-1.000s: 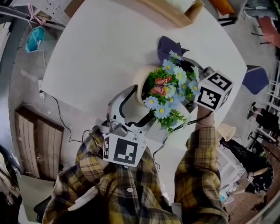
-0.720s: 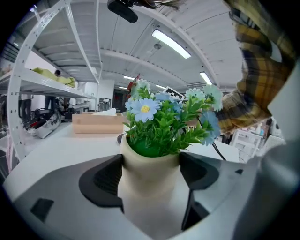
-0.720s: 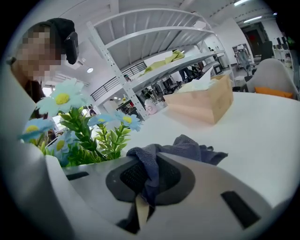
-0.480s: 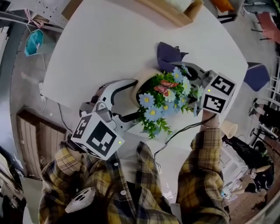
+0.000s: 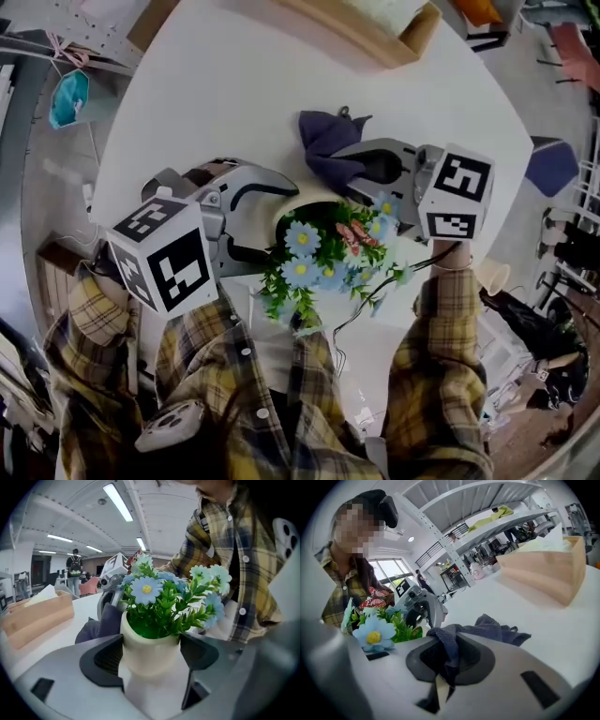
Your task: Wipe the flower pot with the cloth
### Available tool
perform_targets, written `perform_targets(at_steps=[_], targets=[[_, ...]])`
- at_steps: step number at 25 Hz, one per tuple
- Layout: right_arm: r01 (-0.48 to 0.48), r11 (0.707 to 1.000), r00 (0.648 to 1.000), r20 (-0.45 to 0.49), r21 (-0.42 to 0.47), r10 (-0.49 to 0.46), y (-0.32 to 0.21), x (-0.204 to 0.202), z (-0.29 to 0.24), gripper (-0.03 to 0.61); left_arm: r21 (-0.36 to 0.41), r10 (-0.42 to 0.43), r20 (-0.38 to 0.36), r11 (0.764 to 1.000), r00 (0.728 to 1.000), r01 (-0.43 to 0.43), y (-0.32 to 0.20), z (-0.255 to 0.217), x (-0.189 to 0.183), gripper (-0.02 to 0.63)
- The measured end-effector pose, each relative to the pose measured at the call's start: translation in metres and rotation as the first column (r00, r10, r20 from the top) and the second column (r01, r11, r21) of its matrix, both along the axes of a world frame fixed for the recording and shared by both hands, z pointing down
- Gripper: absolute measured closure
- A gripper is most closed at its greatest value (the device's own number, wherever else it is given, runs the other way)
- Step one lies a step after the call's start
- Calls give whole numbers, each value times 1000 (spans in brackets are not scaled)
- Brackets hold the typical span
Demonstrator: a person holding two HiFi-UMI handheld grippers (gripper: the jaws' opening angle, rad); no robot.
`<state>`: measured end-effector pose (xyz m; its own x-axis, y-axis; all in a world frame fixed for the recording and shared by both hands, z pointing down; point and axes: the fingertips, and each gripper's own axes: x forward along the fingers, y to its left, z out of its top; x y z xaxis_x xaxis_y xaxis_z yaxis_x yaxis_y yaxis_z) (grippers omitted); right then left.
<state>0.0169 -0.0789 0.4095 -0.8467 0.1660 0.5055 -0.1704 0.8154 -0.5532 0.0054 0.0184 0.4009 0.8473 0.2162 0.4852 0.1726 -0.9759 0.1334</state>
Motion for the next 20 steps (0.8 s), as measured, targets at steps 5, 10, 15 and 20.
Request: perform_targets(at_steps=[5,10,15,20], targets=[[115,993,993,4,-34,-115,10,-25,3,563,-2,127,14,992,992,-127,2,4,-11,236],[183,982,983,4,-55,-183,12,-38,5,563,-7,156,7,988,988,-156,-1,4,-7,236],[121,992,993,15,-29,-121,5,-35,0,563,-15,88,1,996,996,-88,0,4,-7,236],[-66,996,997,48,59,63,-21,-14,-24,563,-20,-43,18,999,999,43,0,4,-24,236]])
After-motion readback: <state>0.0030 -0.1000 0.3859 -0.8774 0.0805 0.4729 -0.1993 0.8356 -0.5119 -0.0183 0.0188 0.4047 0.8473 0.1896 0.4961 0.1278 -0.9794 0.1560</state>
